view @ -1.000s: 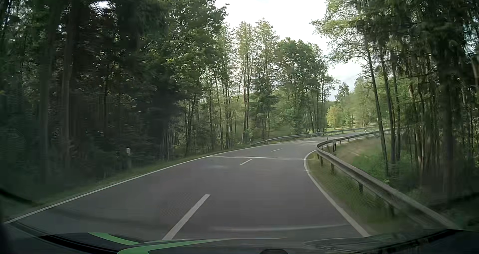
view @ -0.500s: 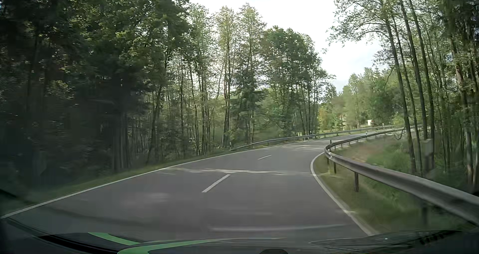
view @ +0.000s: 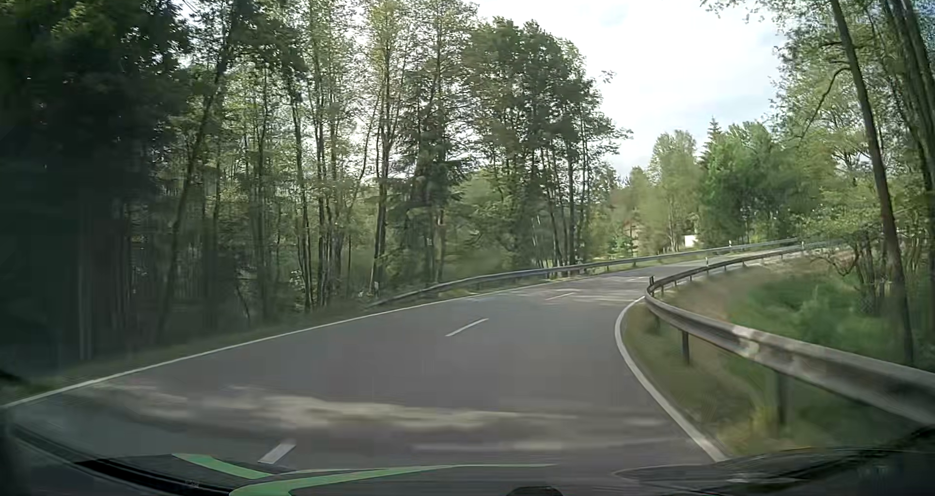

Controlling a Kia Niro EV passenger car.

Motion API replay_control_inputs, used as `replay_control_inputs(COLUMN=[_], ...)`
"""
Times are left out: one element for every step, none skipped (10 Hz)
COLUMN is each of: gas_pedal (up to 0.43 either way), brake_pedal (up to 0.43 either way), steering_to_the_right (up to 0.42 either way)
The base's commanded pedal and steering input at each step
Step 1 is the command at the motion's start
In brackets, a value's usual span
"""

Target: Follow the waypoints while adhering to traffic rules and regulations

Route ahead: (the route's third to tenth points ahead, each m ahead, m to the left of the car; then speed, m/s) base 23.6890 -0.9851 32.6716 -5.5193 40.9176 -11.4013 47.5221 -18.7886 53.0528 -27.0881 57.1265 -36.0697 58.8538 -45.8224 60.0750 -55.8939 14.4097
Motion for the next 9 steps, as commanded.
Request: replay_control_inputs(gas_pedal=[0.000,0.000,0.000,0.000,0.000,0.000,0.000,0.000,0.000], brake_pedal=[0.110,0.110,0.110,0.110,0.110,0.110,0.110,0.000,0.000], steering_to_the_right=[0.062,0.064,0.066,0.068,0.070,0.072,0.075,0.076,0.076])
